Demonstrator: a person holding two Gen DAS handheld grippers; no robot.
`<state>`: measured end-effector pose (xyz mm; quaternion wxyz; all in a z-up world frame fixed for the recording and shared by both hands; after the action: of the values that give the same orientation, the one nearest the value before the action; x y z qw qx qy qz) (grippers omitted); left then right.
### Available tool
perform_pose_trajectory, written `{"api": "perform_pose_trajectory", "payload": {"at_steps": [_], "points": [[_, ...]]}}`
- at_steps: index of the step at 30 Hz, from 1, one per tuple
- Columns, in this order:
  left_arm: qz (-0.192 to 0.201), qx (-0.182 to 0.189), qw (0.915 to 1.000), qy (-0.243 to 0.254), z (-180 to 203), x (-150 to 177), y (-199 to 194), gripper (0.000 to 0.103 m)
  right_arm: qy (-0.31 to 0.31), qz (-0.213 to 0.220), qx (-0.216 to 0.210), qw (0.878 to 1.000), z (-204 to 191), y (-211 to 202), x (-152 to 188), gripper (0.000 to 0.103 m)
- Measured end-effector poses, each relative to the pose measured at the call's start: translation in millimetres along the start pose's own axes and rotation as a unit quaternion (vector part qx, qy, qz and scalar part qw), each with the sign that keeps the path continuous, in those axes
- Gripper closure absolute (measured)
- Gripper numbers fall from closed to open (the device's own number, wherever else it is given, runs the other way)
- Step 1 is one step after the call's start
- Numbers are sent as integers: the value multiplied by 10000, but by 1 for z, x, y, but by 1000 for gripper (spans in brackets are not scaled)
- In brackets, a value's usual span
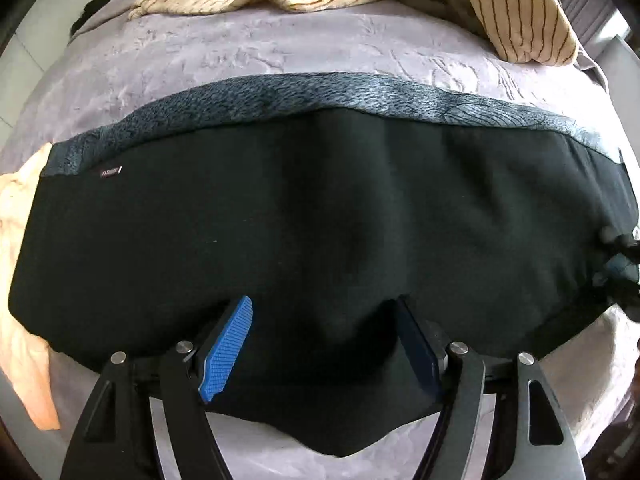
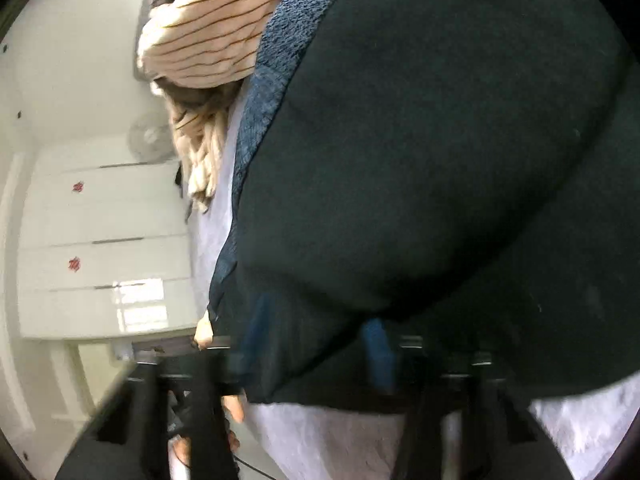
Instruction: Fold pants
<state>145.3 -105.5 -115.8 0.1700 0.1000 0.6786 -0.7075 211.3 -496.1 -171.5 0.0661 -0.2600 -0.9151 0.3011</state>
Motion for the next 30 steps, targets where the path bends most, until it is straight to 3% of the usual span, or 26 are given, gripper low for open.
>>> {"api": "perform_pose_trajectory", "payload": {"at_steps": [5, 6, 9, 11, 12, 15, 17, 19, 20, 23, 24, 25, 26, 30], "points": [[23, 267, 9996, 67, -17, 10, -25, 29, -259, 198, 24, 9995, -28, -36, 26, 96], [-14, 292, 9995, 101, -21, 16, -28, 29, -228, 164, 106, 9996, -25, -38, 34, 96], [-164, 196, 9994, 242, -26, 26, -28, 29, -360, -87, 882, 9954, 3, -30, 52, 90], [-123, 207, 9994, 257, -28, 25, -31, 29, -90, -225, 776, 9967, 17, -33, 55, 89], [-55, 208, 9994, 264, -26, 22, -34, 29, -32, -163, 723, 9972, 16, -45, 53, 81], [1, 157, 9996, 254, -22, 14, -27, 29, -350, 517, 790, 9949, 13, -100, 35, 58], [-52, 112, 9997, 228, -15, 12, -18, 29, -243, 1224, 1209, 9848, 29, -142, 9, 55], [-52, -11, 9997, 251, -9, 11, -8, 29, 132, 1610, 1504, 9753, 54, -172, -19, 55], [-42, -71, 9996, 271, -6, 14, -6, 23, 323, 1743, 1586, 9713, 66, -182, -30, 55], [-28, -192, 9991, 383, 2, 21, -5, 22, 513, 1878, 1748, 9652, 82, -181, -50, 55], [-37, -201, 9990, 406, 5, 22, -5, 22, 546, 1869, 1655, 9668, 86, -181, -56, 60], [-52, -213, 9989, 415, 9, 21, -4, 22, 535, 1846, 1564, 9688, 86, -179, -61, 72], [-80, -217, 9989, 414, 9, 22, -4, 22, 509, 1838, 1534, 9696, 85, -178, -62, 93], [-99, -224, 9988, 414, 12, 23, -4, 22, 360, 1898, 1428, 9707, 71, -193, -45, 95]]}}
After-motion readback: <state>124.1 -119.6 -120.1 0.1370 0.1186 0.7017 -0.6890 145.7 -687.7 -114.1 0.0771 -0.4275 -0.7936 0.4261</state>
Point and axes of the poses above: each gripper's, at about its wrist camera, not at the fingertips, and y roughly the way its jaws point, z to its right, x to its underside, the point moved 2 cm from there along y, roughly the way its jaws point, and after that the axes turned 9 degrees about z, right-handed, at the moved point
